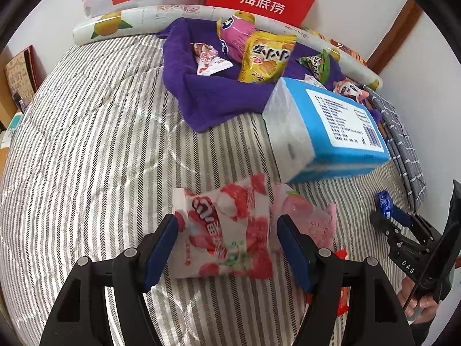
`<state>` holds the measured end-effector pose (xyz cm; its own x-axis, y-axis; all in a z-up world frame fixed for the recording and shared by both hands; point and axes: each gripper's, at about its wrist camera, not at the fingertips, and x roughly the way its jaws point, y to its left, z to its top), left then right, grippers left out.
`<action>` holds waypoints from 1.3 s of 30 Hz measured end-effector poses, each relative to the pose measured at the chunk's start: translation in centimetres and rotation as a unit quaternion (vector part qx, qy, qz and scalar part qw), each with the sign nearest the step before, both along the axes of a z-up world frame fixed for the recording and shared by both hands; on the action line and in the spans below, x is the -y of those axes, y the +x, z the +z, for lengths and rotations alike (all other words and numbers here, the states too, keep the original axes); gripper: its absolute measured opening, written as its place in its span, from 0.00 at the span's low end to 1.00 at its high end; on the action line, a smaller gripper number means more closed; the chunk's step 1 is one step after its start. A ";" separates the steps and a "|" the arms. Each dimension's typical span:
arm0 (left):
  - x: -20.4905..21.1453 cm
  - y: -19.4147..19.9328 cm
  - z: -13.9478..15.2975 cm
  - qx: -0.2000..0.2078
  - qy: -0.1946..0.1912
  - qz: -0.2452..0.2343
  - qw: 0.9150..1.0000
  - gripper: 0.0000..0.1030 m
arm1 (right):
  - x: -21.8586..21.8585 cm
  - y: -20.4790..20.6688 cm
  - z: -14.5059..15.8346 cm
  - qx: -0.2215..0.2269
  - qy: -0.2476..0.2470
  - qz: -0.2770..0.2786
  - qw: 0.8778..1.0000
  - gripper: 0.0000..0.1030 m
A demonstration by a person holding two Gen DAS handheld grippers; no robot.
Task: Organize snacks
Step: 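Grasp the blue biscuit packet with the right tool while the left tool grasps the pink strawberry bag, then lift the pink bag in the left tool and blue packet in the right tool toward the towel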
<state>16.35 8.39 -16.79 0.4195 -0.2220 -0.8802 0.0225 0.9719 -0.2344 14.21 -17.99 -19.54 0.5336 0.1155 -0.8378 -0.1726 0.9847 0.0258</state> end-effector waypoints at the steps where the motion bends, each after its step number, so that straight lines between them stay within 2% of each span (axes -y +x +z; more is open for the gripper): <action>1: -0.1 0.1 0.0 0.002 -0.003 0.000 1.000 0.65 | 0.0 0.0 0.0 0.001 0.001 0.000 1.000 0.49; 4: -0.6 0.2 0.0 0.004 -0.007 0.006 1.000 0.62 | 0.1 0.1 -0.1 0.001 0.005 0.002 1.000 0.50; 7: -1.0 0.2 0.0 0.006 -0.006 0.008 1.000 0.52 | 0.1 0.2 -0.1 0.001 0.004 0.002 1.000 0.50; 8: -1.1 0.1 0.1 0.005 -0.013 0.005 1.000 0.45 | 0.1 0.2 -0.1 0.001 0.003 0.002 1.000 0.50; 14: -1.4 -0.7 0.8 0.013 -0.017 0.007 1.000 0.39 | -0.2 0.1 0.1 -0.002 -0.006 0.002 1.000 0.48; 19: -1.6 -1.8 1.7 0.021 -0.026 0.011 0.999 0.37 | -0.2 -0.6 0.7 -0.003 -0.007 -0.001 1.000 0.47; 28: -1.6 -3.6 4.3 0.046 -0.047 0.006 0.998 0.36 | -0.6 -2.4 3.5 0.026 -0.014 0.007 1.000 0.46; 39: 1.8 -4.9 7.7 0.069 -0.070 -0.042 0.994 0.36 | -1.6 -3.9 8.7 0.062 0.020 0.015 0.998 0.45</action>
<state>11.49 6.55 -9.13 0.5080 -0.3782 -0.7739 0.1440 0.9231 -0.3566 10.35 -16.41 -10.83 0.6289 0.1646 -0.7599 -0.2061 0.9777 0.0412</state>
